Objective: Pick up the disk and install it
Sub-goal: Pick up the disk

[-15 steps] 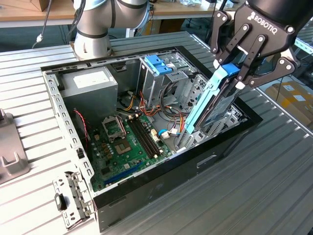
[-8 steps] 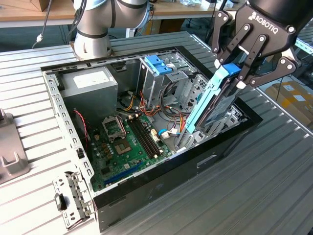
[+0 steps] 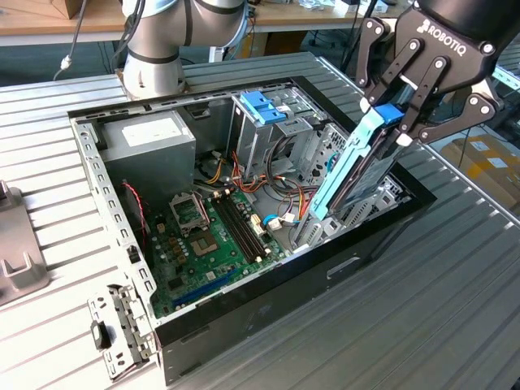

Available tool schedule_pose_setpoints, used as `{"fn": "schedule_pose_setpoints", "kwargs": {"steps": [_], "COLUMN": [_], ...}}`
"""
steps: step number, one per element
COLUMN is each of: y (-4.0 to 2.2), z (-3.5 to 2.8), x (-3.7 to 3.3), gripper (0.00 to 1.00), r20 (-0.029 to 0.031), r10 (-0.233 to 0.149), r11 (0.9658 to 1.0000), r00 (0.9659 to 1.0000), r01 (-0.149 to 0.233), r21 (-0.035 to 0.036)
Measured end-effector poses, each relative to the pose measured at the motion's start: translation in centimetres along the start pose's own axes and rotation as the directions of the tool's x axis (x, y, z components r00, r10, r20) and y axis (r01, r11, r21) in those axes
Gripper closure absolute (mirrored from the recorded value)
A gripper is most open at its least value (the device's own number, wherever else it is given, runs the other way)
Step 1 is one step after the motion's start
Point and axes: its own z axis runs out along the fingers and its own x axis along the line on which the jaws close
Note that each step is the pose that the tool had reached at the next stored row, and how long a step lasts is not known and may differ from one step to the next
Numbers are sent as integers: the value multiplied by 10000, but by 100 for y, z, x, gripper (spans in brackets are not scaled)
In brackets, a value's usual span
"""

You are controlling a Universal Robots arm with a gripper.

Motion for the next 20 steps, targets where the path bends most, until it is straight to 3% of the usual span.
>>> {"fn": "schedule_pose_setpoints", "kwargs": {"steps": [20], "y": [-158], "z": [-7], "x": [10], "gripper": [63], "r20": [0], "r10": [0], "r11": [10000], "r00": [10000], "r01": [0], "r21": [0]}}
